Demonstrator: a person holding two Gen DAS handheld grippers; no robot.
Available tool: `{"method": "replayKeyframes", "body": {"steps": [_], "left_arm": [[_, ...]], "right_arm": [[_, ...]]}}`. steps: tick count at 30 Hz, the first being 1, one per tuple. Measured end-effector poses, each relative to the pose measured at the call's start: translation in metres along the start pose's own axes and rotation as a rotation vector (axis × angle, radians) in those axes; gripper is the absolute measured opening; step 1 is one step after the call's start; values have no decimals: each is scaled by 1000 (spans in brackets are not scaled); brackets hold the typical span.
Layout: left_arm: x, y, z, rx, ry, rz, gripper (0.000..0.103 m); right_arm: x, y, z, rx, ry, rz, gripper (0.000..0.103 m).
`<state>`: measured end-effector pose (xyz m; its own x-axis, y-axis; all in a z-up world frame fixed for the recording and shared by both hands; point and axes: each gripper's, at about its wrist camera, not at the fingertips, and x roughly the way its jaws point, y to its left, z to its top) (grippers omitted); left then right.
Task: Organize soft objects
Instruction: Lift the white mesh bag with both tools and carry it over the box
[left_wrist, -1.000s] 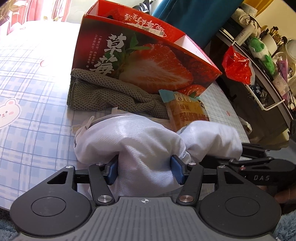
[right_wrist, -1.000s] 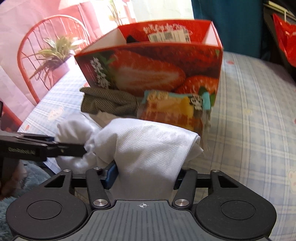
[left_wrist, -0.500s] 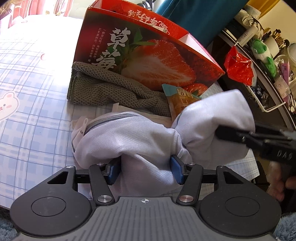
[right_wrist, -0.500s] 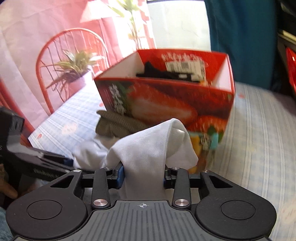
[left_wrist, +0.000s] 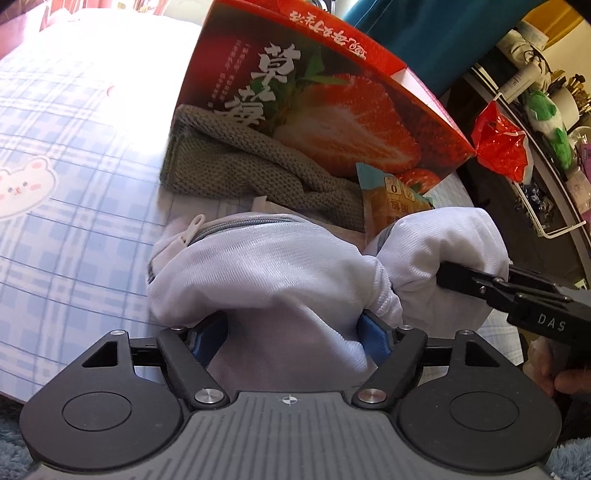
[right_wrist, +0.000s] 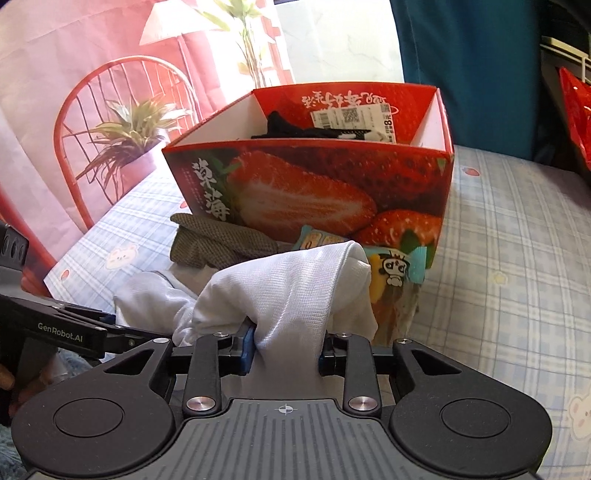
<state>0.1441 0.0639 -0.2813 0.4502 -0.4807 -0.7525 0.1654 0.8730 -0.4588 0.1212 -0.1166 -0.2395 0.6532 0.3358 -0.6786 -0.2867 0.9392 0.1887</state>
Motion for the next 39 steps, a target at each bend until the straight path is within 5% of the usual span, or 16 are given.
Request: {"method": "replayKeyframes", "body": {"steps": [3,7,10,23,39], "left_arm": [[5,-4,1,9,-5,-5,76],[7,-12,4,43,-8,-48,41],[2,-17,7,67,-25,-56,30],[-42,-31,35,116,-159,-54,27],[-91,-76,108,240,-346,-54,27]], "right_arm": [[2,-1,-3,13,3,0,27],[3,1,-3,10,4,5,26],[2,4,0,9,-2,18,26],[-20,10,26,13,-100,61,25],[-58,7,115,-77,-294,51,25]]}}
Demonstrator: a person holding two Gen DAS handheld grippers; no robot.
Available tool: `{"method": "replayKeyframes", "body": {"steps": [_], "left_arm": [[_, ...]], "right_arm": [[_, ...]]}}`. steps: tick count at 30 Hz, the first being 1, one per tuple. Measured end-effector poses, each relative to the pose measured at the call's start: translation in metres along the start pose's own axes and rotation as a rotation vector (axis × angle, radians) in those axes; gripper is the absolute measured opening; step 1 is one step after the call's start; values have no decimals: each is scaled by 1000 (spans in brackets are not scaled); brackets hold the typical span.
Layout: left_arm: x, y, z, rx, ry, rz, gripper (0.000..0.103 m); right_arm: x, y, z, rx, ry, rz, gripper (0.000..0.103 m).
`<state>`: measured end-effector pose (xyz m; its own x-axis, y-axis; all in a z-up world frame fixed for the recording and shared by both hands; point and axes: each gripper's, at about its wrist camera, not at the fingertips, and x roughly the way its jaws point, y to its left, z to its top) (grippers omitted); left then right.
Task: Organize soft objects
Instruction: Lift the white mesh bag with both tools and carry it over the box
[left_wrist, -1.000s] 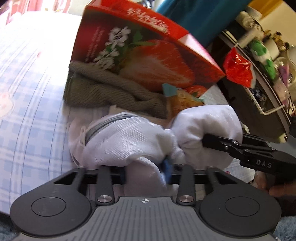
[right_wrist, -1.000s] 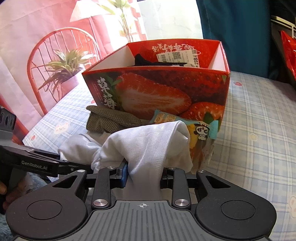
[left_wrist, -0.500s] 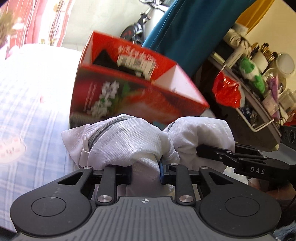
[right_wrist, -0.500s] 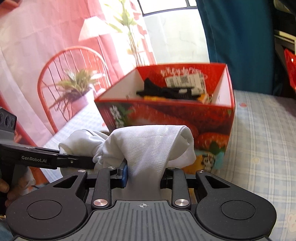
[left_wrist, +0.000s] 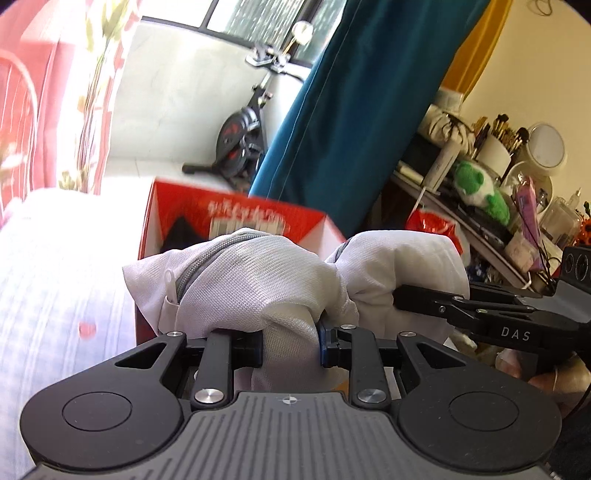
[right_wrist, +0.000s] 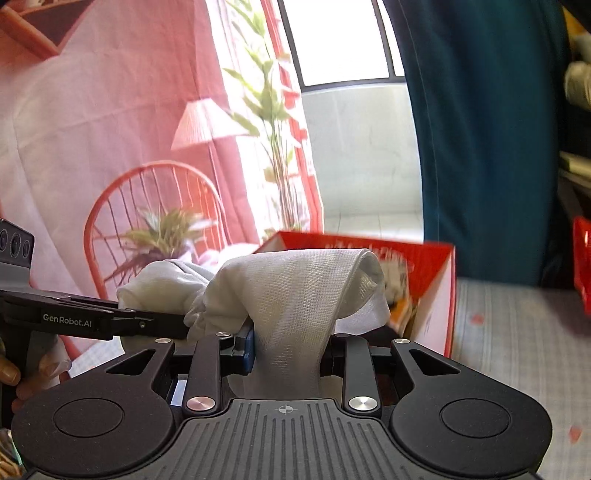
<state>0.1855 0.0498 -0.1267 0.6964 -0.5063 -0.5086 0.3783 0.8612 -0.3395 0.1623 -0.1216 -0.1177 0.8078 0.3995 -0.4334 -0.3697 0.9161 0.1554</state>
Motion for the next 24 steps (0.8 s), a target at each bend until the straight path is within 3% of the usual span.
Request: {"method": "replayKeyframes", "body": {"steps": [15,19,24], "left_arm": [[41,10,91,53,-74,35,27],[62,18,100,75,-30,72,27],[100,31,94,78,69,117,27]], "right_arm": [[42,-34,86,-31,-104,-59,26],[71,-43,93,-31,-83,-74,26],[111,-62,79,15,9,-99,26]]}}
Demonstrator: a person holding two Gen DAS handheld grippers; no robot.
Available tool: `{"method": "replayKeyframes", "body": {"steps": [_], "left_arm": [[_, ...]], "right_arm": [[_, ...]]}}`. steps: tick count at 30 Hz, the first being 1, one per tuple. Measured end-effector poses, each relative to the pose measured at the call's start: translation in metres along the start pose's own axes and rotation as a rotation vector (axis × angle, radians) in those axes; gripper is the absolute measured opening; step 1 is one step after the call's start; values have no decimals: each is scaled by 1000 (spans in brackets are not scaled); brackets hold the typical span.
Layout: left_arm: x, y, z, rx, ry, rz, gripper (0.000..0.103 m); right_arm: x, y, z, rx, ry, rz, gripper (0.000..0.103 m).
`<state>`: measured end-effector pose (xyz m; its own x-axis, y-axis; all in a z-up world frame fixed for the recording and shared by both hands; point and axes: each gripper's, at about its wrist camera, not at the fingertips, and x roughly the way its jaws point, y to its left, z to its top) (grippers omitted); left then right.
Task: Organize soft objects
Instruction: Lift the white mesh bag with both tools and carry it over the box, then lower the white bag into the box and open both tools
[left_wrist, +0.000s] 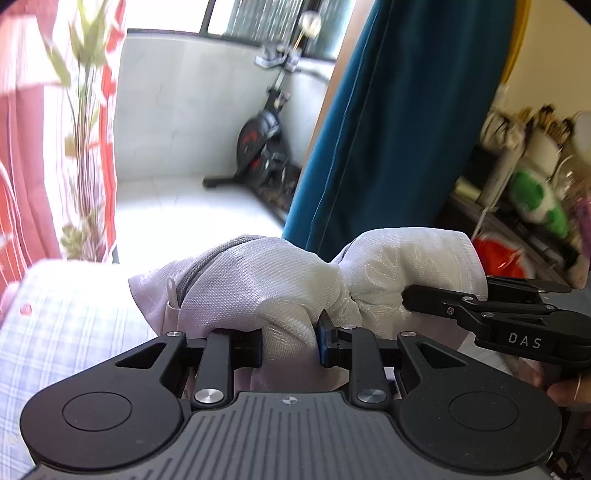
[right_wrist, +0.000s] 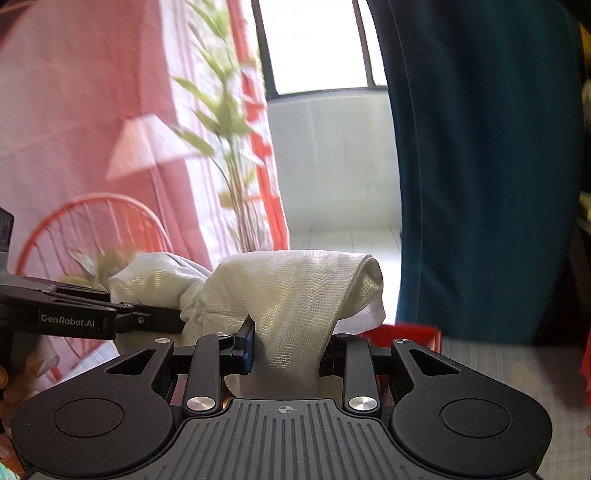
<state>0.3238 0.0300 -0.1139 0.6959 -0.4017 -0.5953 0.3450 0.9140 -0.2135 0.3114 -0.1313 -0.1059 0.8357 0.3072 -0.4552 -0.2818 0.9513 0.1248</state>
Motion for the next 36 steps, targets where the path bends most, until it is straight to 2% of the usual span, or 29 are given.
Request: {"method": "replayKeyframes", "body": {"steps": [3,7,13,17,22,27,32,33,36], "left_arm": [[25,5,-7,-1,61,24,27],[52,1,-15,72,132,109,27],[83,7,-18,61,233,114,28],[95,14,-19,38,270,125,28],[107,9,-15,77,325,128,28],[113,5,-16,116,353,132,28],[111,6,-17,119,347,132,29],[110,6,-17,120,342,132,30],[105,2,-16,139,326,134,43]], "right_arm": [[25,-9,-15,30,61,-15,26],[56,-22,-32,91,154,-15,26],[92,-36,-47,147,262,-56,26],[112,-37,-46,147,315,-60,26],[126,-39,-45,134,394,-81,26],[138,-35,-47,120,463,-82,26],[141,-36,-48,132,483,-83,26],[141,-36,-48,132,481,-83,26],[135,-37,-47,135,458,-89,31]]}}
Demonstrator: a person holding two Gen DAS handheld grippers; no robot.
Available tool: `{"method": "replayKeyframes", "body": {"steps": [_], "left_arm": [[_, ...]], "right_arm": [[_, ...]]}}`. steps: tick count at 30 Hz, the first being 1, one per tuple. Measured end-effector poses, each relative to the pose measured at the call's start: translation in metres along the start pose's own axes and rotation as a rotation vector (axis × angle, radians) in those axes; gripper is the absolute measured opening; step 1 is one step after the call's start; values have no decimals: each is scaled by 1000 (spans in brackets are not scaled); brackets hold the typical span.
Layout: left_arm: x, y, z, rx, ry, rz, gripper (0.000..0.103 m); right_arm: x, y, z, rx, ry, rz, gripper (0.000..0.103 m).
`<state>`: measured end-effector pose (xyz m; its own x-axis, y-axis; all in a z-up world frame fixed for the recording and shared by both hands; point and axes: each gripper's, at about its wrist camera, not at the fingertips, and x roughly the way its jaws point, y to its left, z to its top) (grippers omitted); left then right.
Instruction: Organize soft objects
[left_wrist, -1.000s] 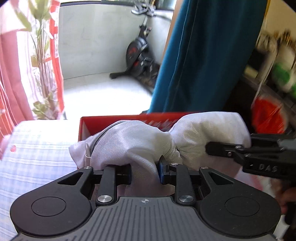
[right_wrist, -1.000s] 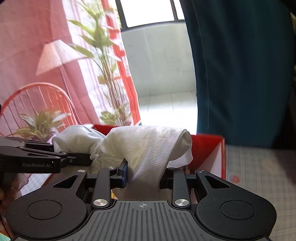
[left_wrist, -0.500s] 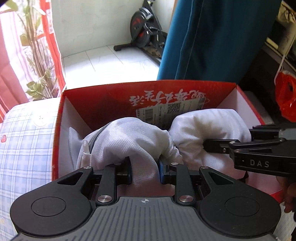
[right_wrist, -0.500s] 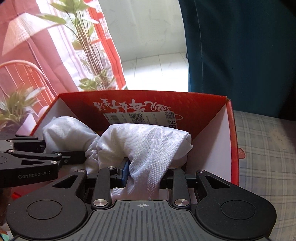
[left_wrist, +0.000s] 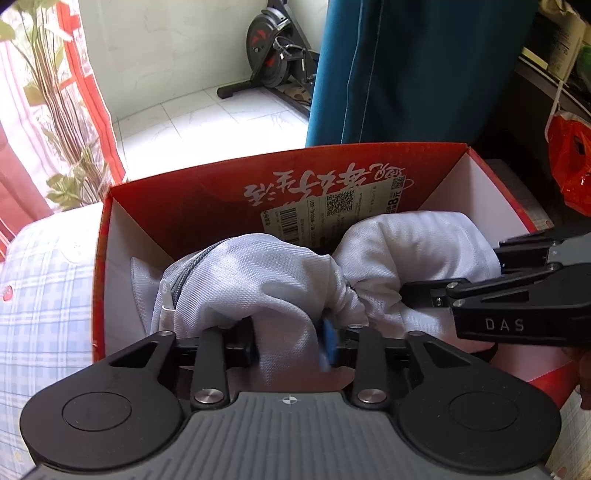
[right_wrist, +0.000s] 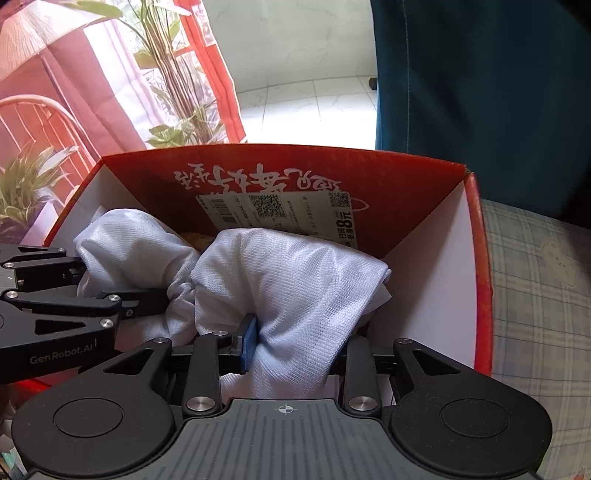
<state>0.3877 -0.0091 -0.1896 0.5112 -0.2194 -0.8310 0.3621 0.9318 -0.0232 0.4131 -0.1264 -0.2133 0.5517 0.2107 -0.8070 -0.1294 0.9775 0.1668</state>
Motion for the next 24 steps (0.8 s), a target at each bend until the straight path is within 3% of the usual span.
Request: {"method": "replayKeyframes", "body": {"steps": [3,5,6,14,24], "left_arm": [[-13,1,0,-9,-28,-11,58],[-24,2,1,-10,-44,-15,62],[-30,2,1,-7,-53,-16,64],[-86,-2,-7,-12,-176,-20,71],[-133,-32,-60,-15,-250,-49,71]], "right_arm": [[-13,-1,-3,-1,-65,-24,42],[-25,-1,-6,7,-113,-28,55],[-31,0,-7,6,-131,-18,56],[-88,10,-17,-84,-251,-3,59],[-147,15,-65,-173,-319,47,60]]}}
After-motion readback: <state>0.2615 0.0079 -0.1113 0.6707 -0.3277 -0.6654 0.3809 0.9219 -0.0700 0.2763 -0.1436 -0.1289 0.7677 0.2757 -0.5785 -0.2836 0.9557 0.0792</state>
